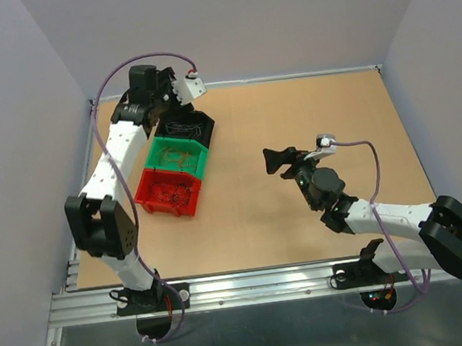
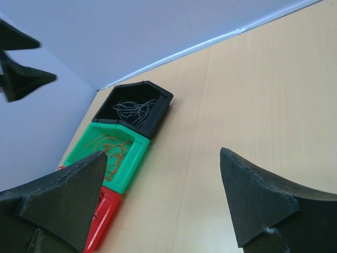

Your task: Untangle the cables

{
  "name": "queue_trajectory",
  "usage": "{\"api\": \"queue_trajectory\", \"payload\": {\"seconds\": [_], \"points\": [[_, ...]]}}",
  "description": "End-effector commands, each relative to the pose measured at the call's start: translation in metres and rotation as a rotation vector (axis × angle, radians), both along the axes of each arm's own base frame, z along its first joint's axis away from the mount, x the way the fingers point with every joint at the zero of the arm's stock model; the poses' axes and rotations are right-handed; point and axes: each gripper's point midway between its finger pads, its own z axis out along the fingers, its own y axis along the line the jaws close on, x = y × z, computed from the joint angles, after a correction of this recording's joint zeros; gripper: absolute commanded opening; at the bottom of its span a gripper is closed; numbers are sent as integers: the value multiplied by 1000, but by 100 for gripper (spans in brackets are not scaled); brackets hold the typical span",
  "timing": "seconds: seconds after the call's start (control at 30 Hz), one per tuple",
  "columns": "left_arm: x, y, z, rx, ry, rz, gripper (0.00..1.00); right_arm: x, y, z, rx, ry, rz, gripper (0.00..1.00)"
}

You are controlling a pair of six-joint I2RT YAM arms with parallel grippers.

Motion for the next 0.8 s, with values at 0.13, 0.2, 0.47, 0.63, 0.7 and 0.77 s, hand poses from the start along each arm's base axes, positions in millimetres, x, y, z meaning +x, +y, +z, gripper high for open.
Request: {"api": "queue_trajectory", "payload": {"seconds": [0.13,0.2,0.47,0.63,0.7,0.77], "points": [[-127,-23,73,-662,-141,-81,99,-13,-12,23,-135,-127,12,99],[-173,-24,69,-752,-212,-141,99,-12,-9,26,-189,-139,29,99],[-227,-7,-1,-861,-257,-71,98,4,-25,29,-281,-124,-104,98],[-234,5,-39,-834,-250,-1,98,11,-16,23,-299,-111,-89,98],[-235,9,-44,-849,-278,20,98,11,-15,23,-297,-112,-89,99],[-235,14,-44,-853,-311,36,99,9,-19,27,-284,-116,-97,99]]}}
